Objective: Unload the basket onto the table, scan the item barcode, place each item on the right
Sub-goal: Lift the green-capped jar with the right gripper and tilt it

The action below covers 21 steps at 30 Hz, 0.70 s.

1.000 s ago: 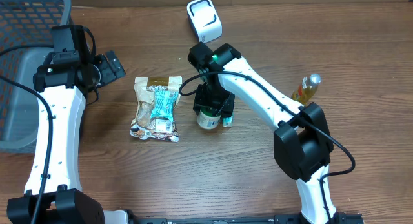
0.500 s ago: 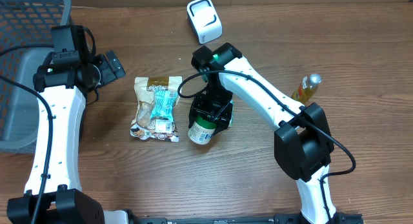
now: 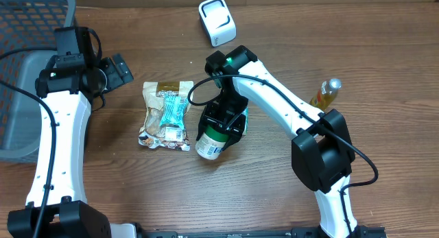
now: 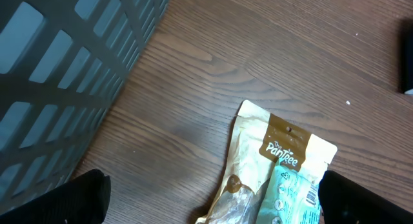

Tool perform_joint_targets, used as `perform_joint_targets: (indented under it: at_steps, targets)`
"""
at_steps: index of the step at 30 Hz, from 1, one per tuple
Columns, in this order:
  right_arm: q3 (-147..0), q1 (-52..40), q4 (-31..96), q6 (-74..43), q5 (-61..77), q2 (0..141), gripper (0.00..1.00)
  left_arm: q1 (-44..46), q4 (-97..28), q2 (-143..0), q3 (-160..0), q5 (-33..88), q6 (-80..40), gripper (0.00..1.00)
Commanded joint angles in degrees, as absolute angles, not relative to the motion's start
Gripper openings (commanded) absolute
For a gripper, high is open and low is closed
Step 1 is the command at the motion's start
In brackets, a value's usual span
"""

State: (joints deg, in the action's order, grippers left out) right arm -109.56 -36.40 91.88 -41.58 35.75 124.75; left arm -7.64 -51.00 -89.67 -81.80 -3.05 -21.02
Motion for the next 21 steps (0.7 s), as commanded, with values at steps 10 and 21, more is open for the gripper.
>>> perform_joint_targets:
  at_steps: [10, 21]
  targets:
    - [-111.42, -36.14, 92.09, -41.60, 45.15, 121.91, 0.04, -8.23, -50.76, -89.89, -82.24, -3.38, -20.80, 0.99]
    - [-111.42, -36.14, 92.07, -41.60, 45.15, 121.91, 0.04, -8.23, -50.76, -89.89, -82.24, -3.38, -20.80, 1.00]
